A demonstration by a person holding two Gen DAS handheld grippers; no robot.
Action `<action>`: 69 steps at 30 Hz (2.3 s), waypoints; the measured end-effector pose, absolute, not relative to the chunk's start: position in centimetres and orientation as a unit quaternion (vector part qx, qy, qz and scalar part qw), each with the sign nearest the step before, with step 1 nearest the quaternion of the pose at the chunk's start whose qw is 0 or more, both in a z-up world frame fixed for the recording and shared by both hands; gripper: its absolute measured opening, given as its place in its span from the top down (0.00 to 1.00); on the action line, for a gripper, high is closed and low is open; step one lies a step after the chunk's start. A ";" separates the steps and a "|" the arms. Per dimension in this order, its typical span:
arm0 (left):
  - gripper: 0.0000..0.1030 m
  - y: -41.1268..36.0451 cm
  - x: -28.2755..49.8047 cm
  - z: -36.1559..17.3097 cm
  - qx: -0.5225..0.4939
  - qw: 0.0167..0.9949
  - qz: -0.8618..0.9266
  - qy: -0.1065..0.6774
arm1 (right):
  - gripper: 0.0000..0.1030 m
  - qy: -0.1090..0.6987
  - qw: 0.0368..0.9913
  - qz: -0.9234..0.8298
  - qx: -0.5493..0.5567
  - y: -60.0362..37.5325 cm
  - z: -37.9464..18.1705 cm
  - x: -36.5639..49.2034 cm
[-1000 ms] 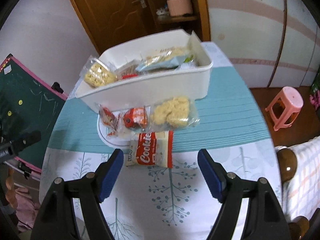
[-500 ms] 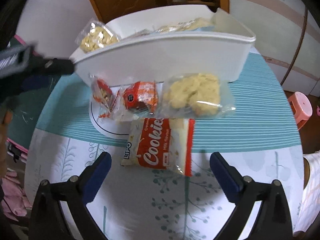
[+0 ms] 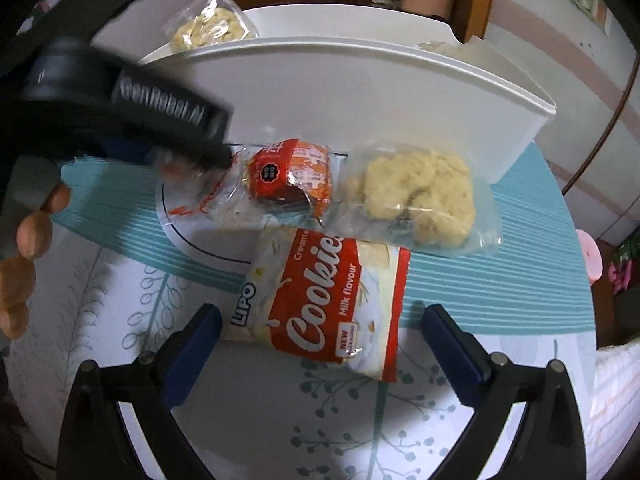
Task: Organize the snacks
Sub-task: 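Grasp the clear brown-snack bag with the left tool while the right tool grasps the red Cookies packet, then lift both packets over the white bin and open both tools to drop them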
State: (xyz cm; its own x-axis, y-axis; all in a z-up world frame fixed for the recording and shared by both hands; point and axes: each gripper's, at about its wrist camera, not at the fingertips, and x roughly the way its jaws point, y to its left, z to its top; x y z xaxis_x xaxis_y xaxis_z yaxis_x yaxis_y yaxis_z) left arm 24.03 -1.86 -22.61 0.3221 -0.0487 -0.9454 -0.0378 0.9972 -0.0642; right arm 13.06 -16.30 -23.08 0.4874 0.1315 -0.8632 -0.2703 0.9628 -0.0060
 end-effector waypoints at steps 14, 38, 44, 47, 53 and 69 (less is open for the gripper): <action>0.60 -1.1 18.1 -21.5 -0.004 0.825 -0.021 0.564 | 0.79 0.485 0.856 0.177 -0.025 -16.1 -21.7 9.8; 0.59 2.0 10.2 -7.7 0.009 0.883 -0.060 0.466 | 0.80 0.374 0.904 0.209 -0.007 -15.0 -8.8 5.6; 0.59 2.4 11.4 -3.1 0.028 0.901 -0.064 0.429 | 0.80 0.308 0.932 0.194 -0.005 -16.2 -2.3 6.7; 0.59 2.1 12.7 -0.6 0.040 0.911 -0.067 0.405 | 0.80 0.277 0.942 0.188 -0.009 -16.6 0.5 7.7; 0.59 0.1 16.7 4.7 0.064 0.930 -0.075 0.355 | 0.79 0.232 0.956 0.179 -0.013 -17.2 4.9 11.1; 0.59 -4.9 31.3 0.3 0.074 0.916 -0.048 0.392 | 0.79 0.295 0.949 0.110 0.019 -20.0 1.1 24.8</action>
State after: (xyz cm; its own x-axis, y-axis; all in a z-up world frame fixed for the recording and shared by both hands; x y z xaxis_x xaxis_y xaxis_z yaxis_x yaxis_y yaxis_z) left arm 31.26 -4.90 0.25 0.6881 -0.0290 -0.7250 0.1451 0.9845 0.0984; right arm 24.83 -19.95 1.10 0.8022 0.2198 -0.5551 -0.1971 0.9751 0.1013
